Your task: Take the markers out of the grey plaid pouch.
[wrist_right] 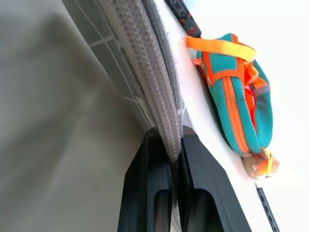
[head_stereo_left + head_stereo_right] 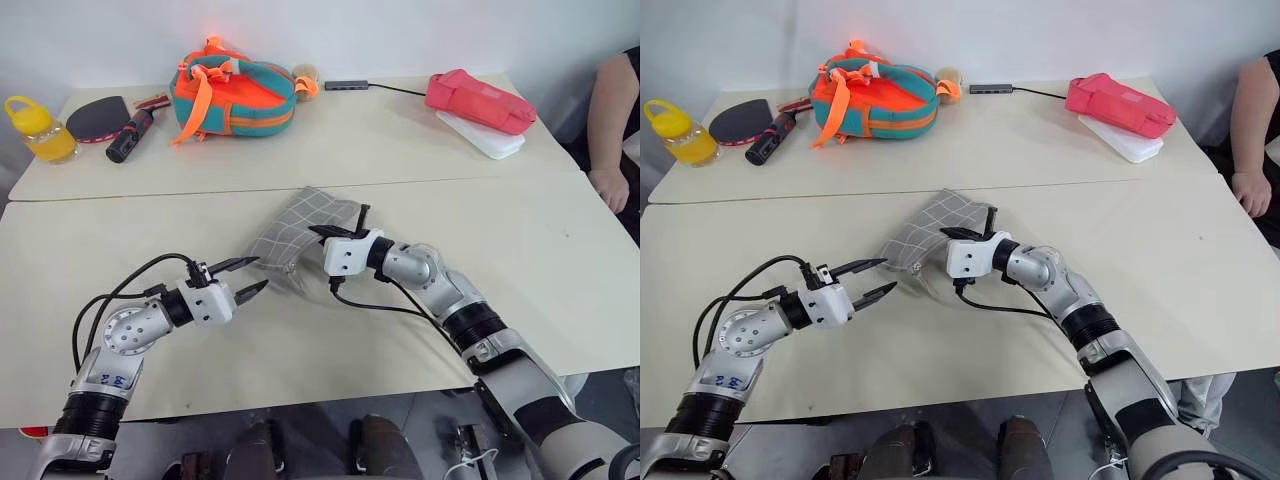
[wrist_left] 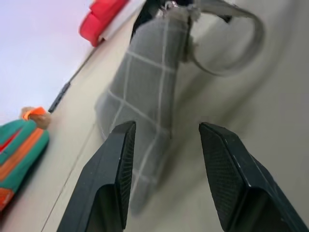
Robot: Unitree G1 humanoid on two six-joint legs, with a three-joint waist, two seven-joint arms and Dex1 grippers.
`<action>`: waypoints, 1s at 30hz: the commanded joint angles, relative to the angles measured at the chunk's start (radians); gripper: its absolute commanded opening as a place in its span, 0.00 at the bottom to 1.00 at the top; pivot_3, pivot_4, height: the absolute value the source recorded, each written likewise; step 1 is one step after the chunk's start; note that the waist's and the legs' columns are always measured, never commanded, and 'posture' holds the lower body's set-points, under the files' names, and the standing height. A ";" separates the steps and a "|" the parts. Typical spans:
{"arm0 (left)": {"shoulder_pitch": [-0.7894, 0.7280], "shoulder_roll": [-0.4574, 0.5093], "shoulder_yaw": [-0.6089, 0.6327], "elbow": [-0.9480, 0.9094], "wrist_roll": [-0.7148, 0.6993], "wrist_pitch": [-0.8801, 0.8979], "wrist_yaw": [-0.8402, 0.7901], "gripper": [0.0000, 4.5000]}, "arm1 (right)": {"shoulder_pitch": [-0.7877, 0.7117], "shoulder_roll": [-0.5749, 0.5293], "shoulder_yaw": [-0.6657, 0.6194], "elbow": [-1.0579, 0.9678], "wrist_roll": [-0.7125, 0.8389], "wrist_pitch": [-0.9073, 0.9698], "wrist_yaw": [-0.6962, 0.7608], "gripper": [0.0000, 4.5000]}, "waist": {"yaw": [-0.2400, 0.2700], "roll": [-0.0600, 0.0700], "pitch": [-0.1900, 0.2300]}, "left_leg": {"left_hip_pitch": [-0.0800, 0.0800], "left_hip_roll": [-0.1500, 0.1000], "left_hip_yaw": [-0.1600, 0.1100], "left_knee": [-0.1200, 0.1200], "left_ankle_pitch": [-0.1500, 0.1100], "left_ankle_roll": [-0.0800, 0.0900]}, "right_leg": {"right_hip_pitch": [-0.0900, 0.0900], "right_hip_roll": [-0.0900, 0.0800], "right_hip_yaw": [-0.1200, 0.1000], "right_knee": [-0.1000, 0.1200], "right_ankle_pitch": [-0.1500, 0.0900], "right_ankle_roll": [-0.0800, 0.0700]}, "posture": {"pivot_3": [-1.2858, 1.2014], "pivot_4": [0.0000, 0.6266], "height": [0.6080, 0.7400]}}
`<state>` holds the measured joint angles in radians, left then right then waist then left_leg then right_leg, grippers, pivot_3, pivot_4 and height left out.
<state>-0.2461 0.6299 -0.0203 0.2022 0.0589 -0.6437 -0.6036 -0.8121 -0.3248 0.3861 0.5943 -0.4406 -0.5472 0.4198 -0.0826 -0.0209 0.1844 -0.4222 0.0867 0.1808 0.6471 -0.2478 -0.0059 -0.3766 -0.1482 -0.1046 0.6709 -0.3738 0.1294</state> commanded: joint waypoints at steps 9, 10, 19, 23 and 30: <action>-0.055 -0.035 -0.022 -0.007 0.064 0.012 0.051 0.46 | 0.017 0.012 -0.021 -0.067 0.050 0.029 0.014 0.00 | -0.001 0.000 0.000 | 0.000 0.000 0.000 0.000 0.000 0.000 | 0.000 0.000 0.000 0.000 0.000 0.000 | 0.52 0.24 1.00; -0.055 -0.035 -0.021 -0.009 0.061 0.016 0.050 0.41 | 0.019 0.011 -0.020 -0.068 0.050 0.030 0.014 0.00 | 0.000 0.000 0.000 | 0.000 0.000 0.000 0.000 0.000 0.000 | 0.000 0.000 0.000 0.000 0.000 0.000 | 0.52 0.24 1.00; -0.058 -0.029 -0.028 -0.022 0.078 0.036 0.051 0.01 | 0.044 0.006 -0.022 -0.098 0.090 0.034 0.055 0.00 | 0.000 0.000 0.000 | 0.000 0.000 0.000 0.000 0.000 0.000 | 0.000 0.000 0.000 0.000 0.000 0.000 | 0.52 0.24 1.00; -0.059 -0.026 -0.038 -0.030 0.086 0.038 0.046 0.00 | 0.073 0.013 -0.054 -0.144 0.208 0.089 0.152 0.23 | 0.001 0.000 0.000 | 0.000 0.000 0.000 0.000 0.000 0.000 | 0.000 0.000 0.000 0.000 0.000 0.000 | 0.52 0.24 1.00; -0.058 -0.025 -0.045 -0.050 0.098 0.048 0.048 0.00 | 0.208 -0.078 -0.206 -0.460 0.589 0.527 0.410 0.54 | 0.021 0.000 0.000 | 0.000 0.000 -0.001 0.000 0.000 0.001 | 0.001 0.000 0.000 -0.001 0.000 0.000 | 0.52 0.24 1.00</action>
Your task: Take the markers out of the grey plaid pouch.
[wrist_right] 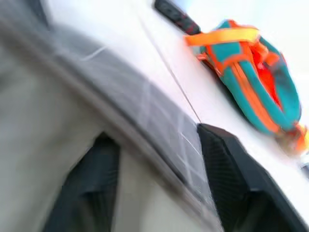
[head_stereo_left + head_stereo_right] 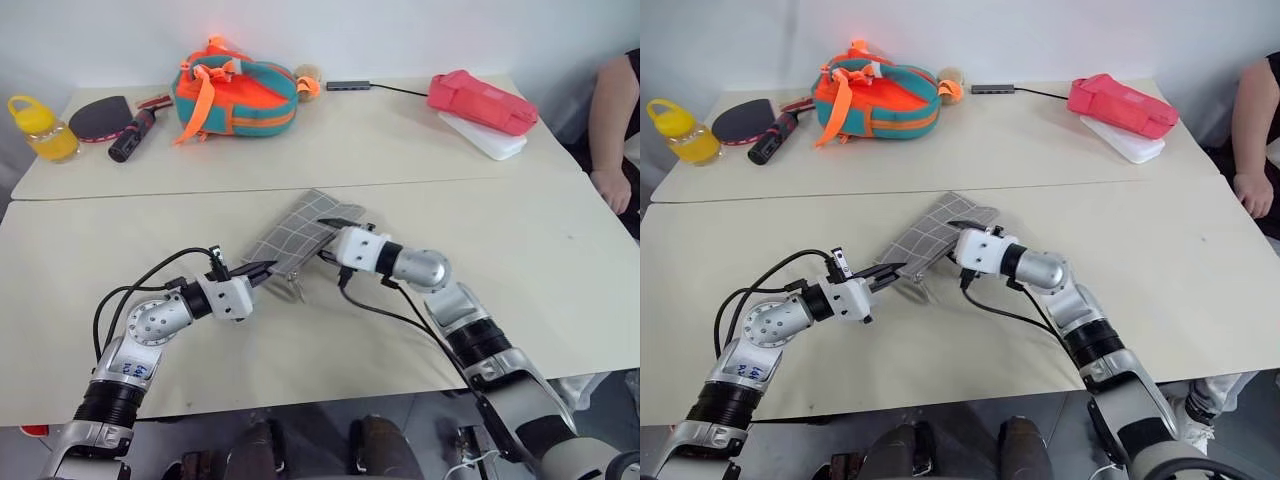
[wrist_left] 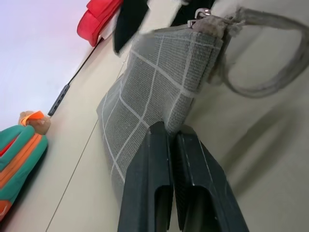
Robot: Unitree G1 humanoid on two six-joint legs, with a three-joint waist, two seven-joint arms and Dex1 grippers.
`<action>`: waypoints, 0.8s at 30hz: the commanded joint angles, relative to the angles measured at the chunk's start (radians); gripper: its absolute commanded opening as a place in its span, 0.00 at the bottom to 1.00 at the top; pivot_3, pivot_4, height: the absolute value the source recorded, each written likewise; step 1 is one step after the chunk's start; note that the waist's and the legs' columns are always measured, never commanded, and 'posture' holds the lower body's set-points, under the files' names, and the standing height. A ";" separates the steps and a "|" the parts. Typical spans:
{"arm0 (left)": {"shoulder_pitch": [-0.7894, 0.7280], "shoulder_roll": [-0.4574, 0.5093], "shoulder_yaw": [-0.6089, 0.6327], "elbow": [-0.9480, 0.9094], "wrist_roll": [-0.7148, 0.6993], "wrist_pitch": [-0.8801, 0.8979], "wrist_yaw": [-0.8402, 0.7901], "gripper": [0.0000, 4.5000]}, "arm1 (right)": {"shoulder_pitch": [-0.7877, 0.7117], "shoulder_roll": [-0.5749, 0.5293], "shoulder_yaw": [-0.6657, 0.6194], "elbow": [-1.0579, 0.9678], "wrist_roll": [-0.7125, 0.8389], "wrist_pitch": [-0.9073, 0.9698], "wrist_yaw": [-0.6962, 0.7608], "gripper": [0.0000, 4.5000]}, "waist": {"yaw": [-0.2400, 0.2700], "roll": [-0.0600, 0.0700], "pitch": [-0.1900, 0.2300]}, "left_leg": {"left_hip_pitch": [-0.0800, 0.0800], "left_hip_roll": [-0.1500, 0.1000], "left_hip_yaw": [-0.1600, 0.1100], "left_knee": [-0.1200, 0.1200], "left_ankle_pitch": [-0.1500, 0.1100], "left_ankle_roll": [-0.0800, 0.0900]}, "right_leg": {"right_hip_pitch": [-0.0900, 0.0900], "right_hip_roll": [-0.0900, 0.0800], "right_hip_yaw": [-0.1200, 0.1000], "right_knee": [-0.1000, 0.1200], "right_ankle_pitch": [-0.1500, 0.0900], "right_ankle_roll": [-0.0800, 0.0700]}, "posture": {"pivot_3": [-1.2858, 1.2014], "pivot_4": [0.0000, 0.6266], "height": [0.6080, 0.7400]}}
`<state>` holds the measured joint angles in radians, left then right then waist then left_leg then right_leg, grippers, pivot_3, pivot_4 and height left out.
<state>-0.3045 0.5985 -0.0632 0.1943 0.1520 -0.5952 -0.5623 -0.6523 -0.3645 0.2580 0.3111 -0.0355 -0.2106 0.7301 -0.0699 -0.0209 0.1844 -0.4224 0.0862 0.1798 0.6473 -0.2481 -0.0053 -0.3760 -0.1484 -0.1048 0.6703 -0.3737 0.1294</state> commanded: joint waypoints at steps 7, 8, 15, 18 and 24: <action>-0.007 -0.005 -0.017 -0.050 0.019 0.013 0.014 0.00 | 0.270 -0.156 -0.175 -0.601 0.589 0.770 0.161 0.54 | 0.027 0.000 0.000 | -0.001 0.000 -0.001 0.000 -0.001 0.001 | 0.001 0.000 -0.001 -0.007 0.000 0.000 | 0.52 0.24 1.00; -0.011 -0.007 -0.020 -0.049 0.020 0.015 0.015 0.00 | 0.295 -0.157 -0.160 -0.645 0.612 0.817 0.150 0.54 | 0.027 0.000 0.000 | -0.001 0.000 -0.001 0.000 -0.001 0.001 | 0.001 0.000 -0.001 -0.007 0.000 0.000 | 0.52 0.24 1.00; -0.037 -0.015 -0.037 -0.041 0.026 0.016 0.017 0.00 | 0.356 -0.019 -0.038 -0.650 0.544 0.862 0.006 0.54 | 0.031 0.000 0.000 | -0.001 0.000 -0.001 0.001 -0.001 0.001 | 0.000 0.000 -0.001 -0.007 0.000 0.000 | 0.52 0.24 1.00; -0.041 -0.013 -0.038 -0.046 0.028 0.019 0.015 0.00 | 0.334 0.040 0.006 -0.627 0.521 0.862 -0.019 0.54 | 0.038 0.000 0.000 | -0.001 0.000 0.000 0.001 -0.001 0.001 | 0.000 0.000 -0.001 -0.007 0.000 0.000 | 0.52 0.24 1.00; -0.025 -0.012 -0.037 -0.078 0.020 0.038 0.009 0.00 | 0.283 0.136 0.014 -0.504 0.462 0.796 -0.056 0.54 | 0.041 0.000 0.000 | -0.001 0.000 0.000 0.000 -0.001 0.001 | 0.000 0.000 -0.001 -0.007 0.000 0.000 | 0.52 0.24 1.00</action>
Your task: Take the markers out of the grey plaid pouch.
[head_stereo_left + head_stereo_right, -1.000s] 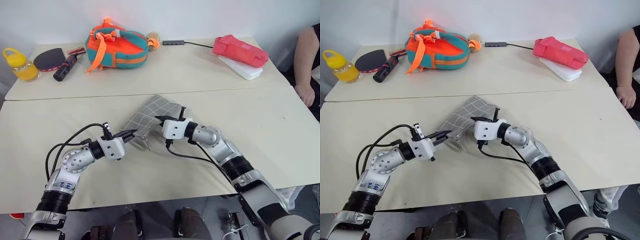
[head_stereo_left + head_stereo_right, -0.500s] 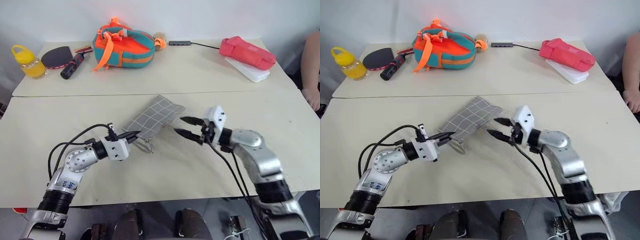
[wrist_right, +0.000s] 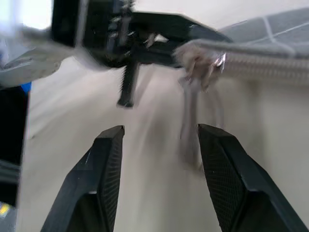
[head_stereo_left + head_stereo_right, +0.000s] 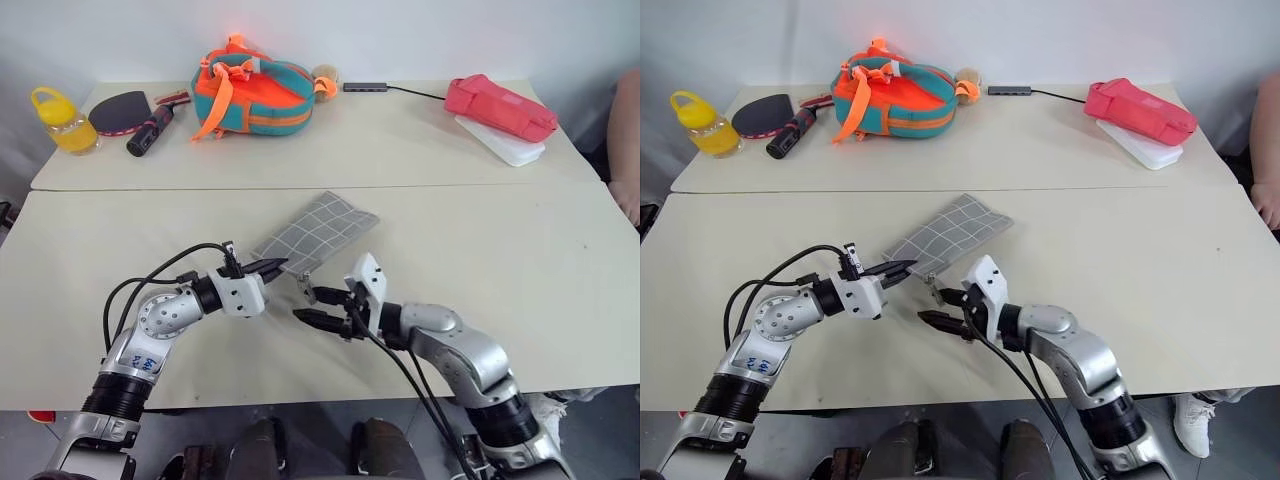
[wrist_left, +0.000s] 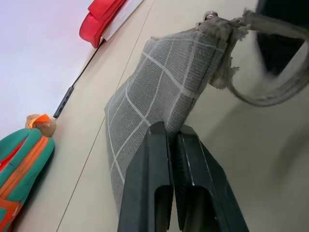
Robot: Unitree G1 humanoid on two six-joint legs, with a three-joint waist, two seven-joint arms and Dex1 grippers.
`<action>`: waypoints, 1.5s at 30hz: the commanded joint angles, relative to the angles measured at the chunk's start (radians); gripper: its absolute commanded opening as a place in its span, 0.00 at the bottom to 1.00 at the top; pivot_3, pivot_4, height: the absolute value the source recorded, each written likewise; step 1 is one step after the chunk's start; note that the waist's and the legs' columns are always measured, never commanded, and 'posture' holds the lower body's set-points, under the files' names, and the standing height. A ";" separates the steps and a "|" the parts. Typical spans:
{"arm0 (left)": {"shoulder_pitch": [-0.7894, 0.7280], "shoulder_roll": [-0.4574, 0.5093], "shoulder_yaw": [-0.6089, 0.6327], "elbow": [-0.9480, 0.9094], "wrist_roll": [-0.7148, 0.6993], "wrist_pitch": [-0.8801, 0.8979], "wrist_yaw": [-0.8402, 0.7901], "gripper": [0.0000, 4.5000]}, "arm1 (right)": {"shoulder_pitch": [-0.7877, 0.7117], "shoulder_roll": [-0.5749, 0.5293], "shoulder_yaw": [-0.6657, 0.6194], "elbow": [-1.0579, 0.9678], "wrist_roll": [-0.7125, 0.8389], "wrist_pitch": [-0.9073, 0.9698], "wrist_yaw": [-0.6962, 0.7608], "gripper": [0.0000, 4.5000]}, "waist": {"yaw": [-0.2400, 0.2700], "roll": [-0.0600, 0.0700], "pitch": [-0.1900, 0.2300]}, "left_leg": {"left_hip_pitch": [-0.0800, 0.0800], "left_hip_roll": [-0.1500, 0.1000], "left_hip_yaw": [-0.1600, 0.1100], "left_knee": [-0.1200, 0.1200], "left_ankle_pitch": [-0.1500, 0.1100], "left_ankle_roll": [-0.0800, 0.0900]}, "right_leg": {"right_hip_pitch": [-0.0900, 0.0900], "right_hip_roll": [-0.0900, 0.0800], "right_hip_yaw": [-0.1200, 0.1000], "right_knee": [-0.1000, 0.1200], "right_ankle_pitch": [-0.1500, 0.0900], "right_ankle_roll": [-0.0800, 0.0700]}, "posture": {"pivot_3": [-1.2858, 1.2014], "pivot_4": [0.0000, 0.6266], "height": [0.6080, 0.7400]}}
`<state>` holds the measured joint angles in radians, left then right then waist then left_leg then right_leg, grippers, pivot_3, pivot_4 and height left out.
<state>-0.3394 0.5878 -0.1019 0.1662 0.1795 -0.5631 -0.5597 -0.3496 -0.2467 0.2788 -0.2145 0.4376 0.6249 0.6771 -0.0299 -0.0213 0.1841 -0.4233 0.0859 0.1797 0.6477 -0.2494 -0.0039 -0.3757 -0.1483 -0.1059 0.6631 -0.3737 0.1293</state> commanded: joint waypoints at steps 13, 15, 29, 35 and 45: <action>0.061 0.068 0.043 -0.058 -0.195 -0.012 -0.128 0.00 | -0.069 -0.105 -0.072 0.108 -0.064 -0.108 0.111 0.01 | -0.001 0.000 0.000 | 0.000 0.000 0.000 0.000 0.000 0.000 | 0.000 0.000 0.000 0.000 0.000 0.000 | 0.52 0.24 1.00; 0.059 0.097 0.062 -0.021 -0.249 -0.023 -0.175 0.00 | -0.101 -0.156 -0.082 0.156 -0.080 -0.142 0.151 0.01 | -0.003 0.000 0.000 | 0.000 0.000 0.000 0.000 0.000 0.000 | -0.001 0.000 0.000 0.000 0.000 0.000 | 0.52 0.24 1.00; 0.111 0.127 0.162 0.029 -0.403 -0.067 -0.294 0.00 | -0.303 -0.349 -0.163 0.605 -0.236 -0.470 0.274 0.01 | -0.005 0.000 0.000 | 0.000 0.000 0.001 0.000 0.000 0.000 | -0.001 0.000 0.000 -0.001 0.000 0.000 | 0.52 0.24 1.00; 0.120 0.076 0.153 -0.003 -0.436 -0.029 -0.285 0.00 | -0.273 -0.347 -0.178 0.527 -0.170 -0.422 0.383 0.15 | -0.003 0.000 0.000 | 0.000 0.000 0.001 0.000 0.000 0.000 | -0.001 0.000 0.000 -0.001 0.000 0.000 | 0.52 0.24 1.00; 0.106 0.014 0.145 -0.031 -0.468 0.020 -0.297 0.00 | -0.270 -0.481 -0.287 0.223 -0.012 -0.177 0.479 0.46 | 0.000 0.000 0.000 | 0.000 0.000 0.001 0.000 0.000 0.000 | 0.000 0.000 0.000 -0.001 0.000 0.000 | 0.52 0.24 1.00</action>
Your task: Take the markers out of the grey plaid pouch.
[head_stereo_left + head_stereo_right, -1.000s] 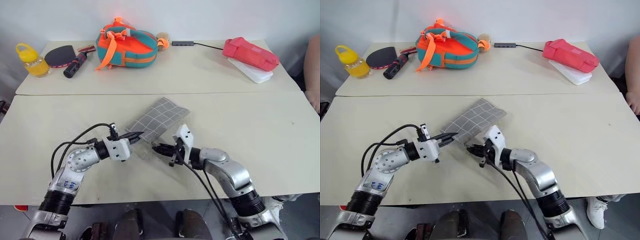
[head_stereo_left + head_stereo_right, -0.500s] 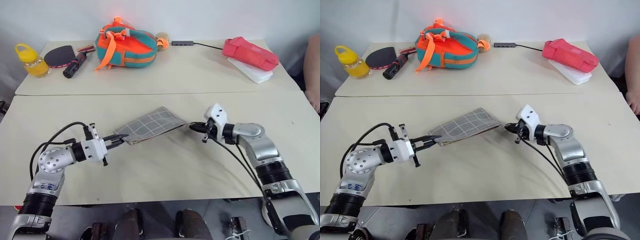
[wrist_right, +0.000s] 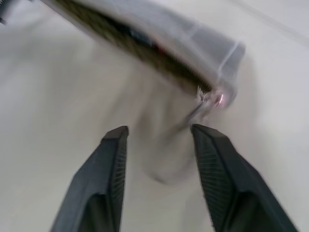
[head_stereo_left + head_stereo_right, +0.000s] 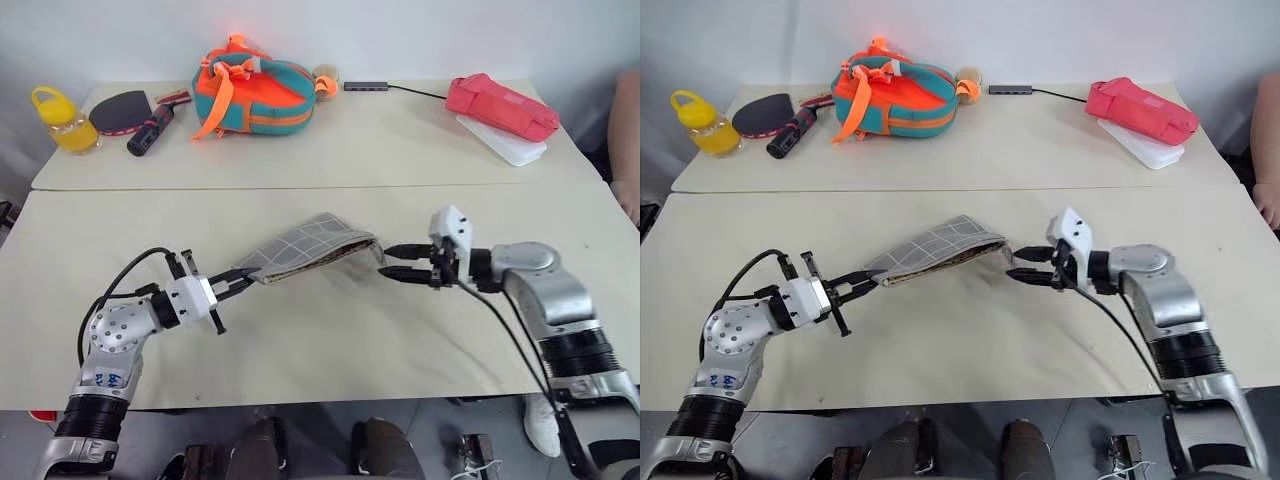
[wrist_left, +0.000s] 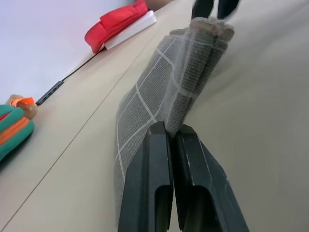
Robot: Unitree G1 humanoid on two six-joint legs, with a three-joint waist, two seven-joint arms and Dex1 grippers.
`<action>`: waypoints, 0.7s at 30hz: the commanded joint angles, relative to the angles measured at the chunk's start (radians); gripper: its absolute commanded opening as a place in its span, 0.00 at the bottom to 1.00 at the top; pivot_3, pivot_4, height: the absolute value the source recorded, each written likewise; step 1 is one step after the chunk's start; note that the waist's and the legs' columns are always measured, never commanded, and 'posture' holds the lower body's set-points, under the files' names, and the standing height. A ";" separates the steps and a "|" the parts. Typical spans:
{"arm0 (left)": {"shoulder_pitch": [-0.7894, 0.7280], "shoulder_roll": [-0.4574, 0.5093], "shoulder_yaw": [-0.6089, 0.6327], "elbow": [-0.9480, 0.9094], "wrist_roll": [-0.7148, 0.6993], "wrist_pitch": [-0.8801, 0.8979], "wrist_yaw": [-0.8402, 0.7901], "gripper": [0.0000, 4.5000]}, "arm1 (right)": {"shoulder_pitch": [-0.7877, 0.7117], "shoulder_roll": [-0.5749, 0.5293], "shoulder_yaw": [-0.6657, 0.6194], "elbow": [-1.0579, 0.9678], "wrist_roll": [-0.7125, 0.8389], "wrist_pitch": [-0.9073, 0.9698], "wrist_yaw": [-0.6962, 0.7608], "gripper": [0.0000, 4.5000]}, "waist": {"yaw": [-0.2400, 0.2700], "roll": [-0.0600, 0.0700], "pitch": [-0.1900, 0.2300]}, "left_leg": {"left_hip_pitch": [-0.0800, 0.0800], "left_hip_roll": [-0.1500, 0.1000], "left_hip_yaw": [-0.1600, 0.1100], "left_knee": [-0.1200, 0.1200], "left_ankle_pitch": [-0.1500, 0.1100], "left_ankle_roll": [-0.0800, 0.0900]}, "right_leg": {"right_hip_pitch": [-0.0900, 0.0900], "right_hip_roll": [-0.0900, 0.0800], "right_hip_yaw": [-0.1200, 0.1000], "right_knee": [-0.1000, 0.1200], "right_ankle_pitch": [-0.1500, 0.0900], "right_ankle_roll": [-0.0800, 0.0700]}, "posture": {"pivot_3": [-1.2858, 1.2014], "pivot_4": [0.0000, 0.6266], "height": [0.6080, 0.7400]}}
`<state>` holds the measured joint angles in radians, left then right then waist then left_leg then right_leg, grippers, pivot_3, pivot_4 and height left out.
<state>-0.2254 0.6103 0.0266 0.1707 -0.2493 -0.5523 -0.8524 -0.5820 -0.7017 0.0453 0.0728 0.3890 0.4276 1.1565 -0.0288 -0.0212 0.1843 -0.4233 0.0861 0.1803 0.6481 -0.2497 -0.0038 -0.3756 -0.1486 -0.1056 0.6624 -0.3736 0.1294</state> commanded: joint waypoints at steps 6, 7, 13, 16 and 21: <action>-0.046 -0.057 0.016 -0.057 -0.093 0.073 -0.007 0.00 | -0.105 -0.014 -0.024 -0.190 0.041 0.043 -0.019 0.46 | 0.000 0.000 0.000 | 0.000 0.000 0.000 0.000 0.000 0.000 | 0.000 0.000 0.000 0.000 0.000 0.000 | 0.52 0.24 1.00; -0.055 -0.068 0.013 -0.065 -0.098 0.086 -0.006 0.00 | -0.105 -0.001 -0.005 -0.212 0.033 0.040 -0.027 0.43 | 0.001 0.000 0.000 | 0.000 0.000 0.000 0.000 0.000 0.000 | 0.000 0.000 0.000 0.000 0.000 0.000 | 0.52 0.24 1.00; -0.076 -0.102 -0.002 -0.083 -0.085 0.111 -0.015 0.00 | -0.108 0.033 0.083 -0.208 -0.072 -0.053 -0.061 0.03 | 0.001 0.000 0.000 | 0.000 0.000 0.000 0.000 0.000 0.000 | 0.000 0.000 0.000 0.000 0.000 0.000 | 0.52 0.24 1.00; -0.077 -0.116 -0.013 -0.090 -0.071 0.113 -0.016 0.00 | -0.099 0.052 0.096 -0.205 -0.081 -0.067 -0.066 0.01 | -0.001 0.000 0.000 | 0.000 0.000 0.000 0.000 0.000 0.000 | 0.000 0.000 0.000 0.000 0.000 0.000 | 0.52 0.24 1.00; -0.069 -0.133 -0.023 -0.104 -0.056 0.126 -0.011 0.00 | -0.083 0.065 0.091 -0.207 -0.078 -0.085 -0.063 0.01 | 0.001 0.000 0.000 | 0.000 0.000 0.000 0.000 0.000 0.000 | 0.000 0.000 0.000 0.000 0.000 0.000 | 0.52 0.24 1.00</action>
<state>-0.2968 0.4814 0.0063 0.1218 -0.3076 -0.4224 -0.8671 -0.6637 -0.6476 0.1606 -0.1122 0.2889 0.3516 1.0972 -0.0276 -0.0216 0.1843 -0.4234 0.0859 0.1803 0.6483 -0.2500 -0.0041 -0.3755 -0.1485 -0.1058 0.6620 -0.3736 0.1295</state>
